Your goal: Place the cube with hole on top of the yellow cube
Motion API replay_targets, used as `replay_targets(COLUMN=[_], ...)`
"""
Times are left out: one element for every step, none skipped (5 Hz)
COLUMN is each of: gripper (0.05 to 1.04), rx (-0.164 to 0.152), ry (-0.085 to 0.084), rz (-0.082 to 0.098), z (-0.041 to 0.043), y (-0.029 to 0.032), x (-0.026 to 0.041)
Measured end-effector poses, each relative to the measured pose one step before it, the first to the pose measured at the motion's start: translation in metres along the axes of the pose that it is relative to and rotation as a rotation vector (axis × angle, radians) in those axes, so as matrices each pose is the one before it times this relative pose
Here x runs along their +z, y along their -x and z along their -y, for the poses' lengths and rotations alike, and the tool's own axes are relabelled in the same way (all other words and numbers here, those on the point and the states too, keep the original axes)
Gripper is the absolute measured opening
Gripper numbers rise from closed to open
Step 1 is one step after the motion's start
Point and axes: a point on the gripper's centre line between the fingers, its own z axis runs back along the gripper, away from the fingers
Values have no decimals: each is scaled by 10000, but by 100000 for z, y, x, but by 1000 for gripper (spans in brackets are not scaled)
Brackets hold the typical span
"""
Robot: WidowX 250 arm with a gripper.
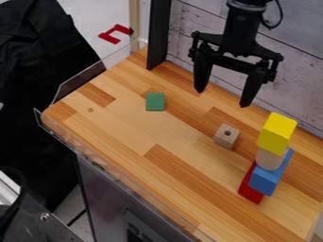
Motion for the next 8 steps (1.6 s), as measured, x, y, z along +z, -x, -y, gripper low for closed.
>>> replay_targets(gripper=[1001, 1001, 1001, 1001, 1001, 1001, 1001, 1001], rx=[28, -207, -70, -40, 2, 21, 23, 72], ry=[-107, 247, 143, 3, 24, -26, -18, -171], rz=[-352, 4, -155, -337, -195, -277, -72, -284], z=[-105, 605, 564, 387, 211, 43, -81, -323], y=[172, -719, -669, -605, -636, -197, 9, 105], x=[-1088, -1355, -1389, -1385, -1064, -908, -197, -754])
